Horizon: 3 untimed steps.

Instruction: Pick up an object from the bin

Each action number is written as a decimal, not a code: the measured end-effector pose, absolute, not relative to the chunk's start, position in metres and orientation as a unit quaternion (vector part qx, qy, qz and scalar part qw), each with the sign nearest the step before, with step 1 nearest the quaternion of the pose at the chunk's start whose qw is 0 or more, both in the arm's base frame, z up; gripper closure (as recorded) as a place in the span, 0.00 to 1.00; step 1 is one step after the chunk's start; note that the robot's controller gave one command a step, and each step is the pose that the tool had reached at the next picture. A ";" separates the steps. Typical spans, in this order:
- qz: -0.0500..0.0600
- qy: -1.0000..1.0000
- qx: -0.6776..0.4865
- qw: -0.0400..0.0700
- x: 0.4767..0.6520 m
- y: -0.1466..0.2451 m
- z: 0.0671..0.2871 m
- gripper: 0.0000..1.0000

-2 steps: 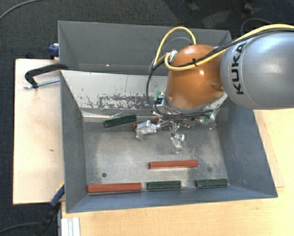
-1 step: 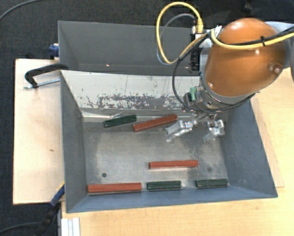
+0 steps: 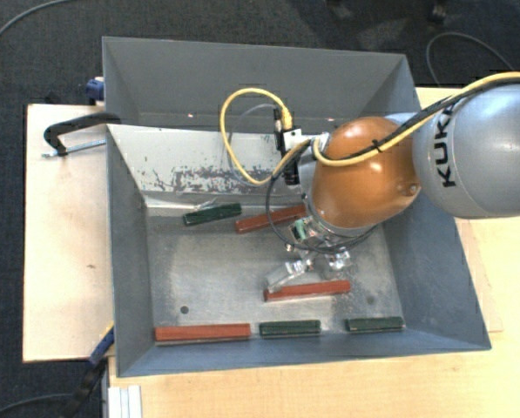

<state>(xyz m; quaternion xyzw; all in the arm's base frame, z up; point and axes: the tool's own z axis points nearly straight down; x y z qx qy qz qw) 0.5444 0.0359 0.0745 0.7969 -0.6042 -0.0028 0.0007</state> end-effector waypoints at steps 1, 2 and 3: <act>0.003 -0.270 0.963 -0.002 0.549 -0.003 0.248 0.00; -0.001 -0.269 0.963 -0.001 0.548 -0.002 0.246 1.00; -0.004 -0.168 0.986 0.000 0.495 0.017 0.176 1.00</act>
Offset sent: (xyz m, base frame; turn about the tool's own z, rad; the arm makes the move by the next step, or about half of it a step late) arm 0.0032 -0.0393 0.1713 -0.7569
